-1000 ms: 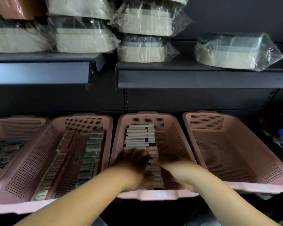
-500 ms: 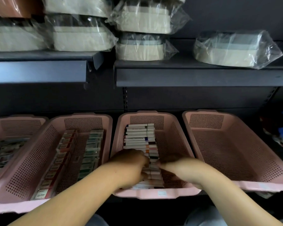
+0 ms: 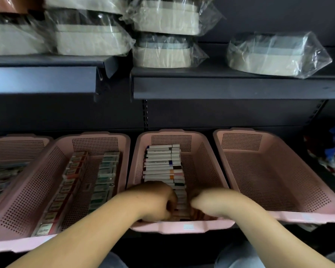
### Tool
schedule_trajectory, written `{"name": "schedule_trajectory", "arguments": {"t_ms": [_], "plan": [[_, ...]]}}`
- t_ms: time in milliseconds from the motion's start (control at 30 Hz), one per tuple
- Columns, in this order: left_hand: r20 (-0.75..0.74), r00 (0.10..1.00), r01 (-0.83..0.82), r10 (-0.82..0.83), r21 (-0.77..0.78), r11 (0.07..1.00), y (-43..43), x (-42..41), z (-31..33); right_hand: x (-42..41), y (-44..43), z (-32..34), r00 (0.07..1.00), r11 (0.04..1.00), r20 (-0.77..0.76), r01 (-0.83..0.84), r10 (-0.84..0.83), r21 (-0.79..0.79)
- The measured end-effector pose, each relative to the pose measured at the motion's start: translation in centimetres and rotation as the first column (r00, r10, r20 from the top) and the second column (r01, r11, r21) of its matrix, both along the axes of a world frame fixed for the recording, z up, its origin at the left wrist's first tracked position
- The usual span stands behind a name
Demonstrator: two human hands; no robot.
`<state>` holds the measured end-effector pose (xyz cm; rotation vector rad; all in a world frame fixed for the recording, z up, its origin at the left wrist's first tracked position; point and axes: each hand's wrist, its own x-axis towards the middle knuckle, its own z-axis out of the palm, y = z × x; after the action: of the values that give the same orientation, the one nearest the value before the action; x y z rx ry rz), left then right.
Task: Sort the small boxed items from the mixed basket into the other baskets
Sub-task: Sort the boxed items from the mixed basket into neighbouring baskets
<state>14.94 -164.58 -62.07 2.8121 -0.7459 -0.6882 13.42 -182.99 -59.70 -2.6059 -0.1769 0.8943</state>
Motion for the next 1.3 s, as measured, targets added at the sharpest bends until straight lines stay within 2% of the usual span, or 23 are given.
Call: {"name": "schedule_trajectory", "arguments": {"t_ms": [67,200,367,700,800,900,967,1133,1233,1300], "plan": [[-0.003,1.0,0.003,-0.003,0.009,1.0,-0.2,0.0,0.1,0.1,0.7,-0.3,0.996,0.993,0.022,-0.085,0.088,-0.085],[-0.015,1.0,0.018,-0.018,0.019,1.0,0.1,0.0,0.3,0.5,0.6,-0.3,0.992,0.987,0.063,-0.103,0.111,-0.123],[-0.03,0.999,0.027,-0.026,0.026,0.999,0.2,-0.1,0.3,0.7,0.7,-1.7,0.975,0.956,-0.021,-0.22,0.22,-0.195],[-0.054,0.998,0.046,-0.045,0.027,0.999,0.6,0.4,-0.3,0.9,1.0,-2.0,0.977,0.96,0.023,-0.202,0.211,-0.195],[-0.01,1.0,-0.008,0.008,-0.004,1.0,0.4,0.7,-0.1,1.4,0.8,-1.6,0.981,0.969,0.052,-0.173,0.185,-0.176],[0.085,0.994,-0.071,0.074,-0.043,0.997,0.5,1.5,0.0,2.5,0.5,-1.3,0.972,0.981,0.171,-0.14,0.162,-0.133],[0.07,0.994,-0.085,0.087,-0.025,0.996,0.4,1.9,-0.1,3.1,1.0,-1.3,0.963,0.984,0.211,-0.153,0.17,-0.097],[0.018,0.994,-0.109,0.109,-0.003,0.994,0.2,2.2,-0.5,3.4,1.9,-2.3,0.951,0.972,0.219,-0.195,0.219,-0.128],[0.052,0.99,-0.127,0.13,-0.059,0.99,0.5,2.6,-0.3,3.9,1.6,-2.0,0.95,0.98,0.24,-0.187,0.198,-0.067],[0.129,0.979,-0.14,0.155,-0.117,0.983,0.9,3.2,-0.4,4.3,1.2,-1.7,0.945,0.984,0.274,-0.175,0.18,-0.043]]}}
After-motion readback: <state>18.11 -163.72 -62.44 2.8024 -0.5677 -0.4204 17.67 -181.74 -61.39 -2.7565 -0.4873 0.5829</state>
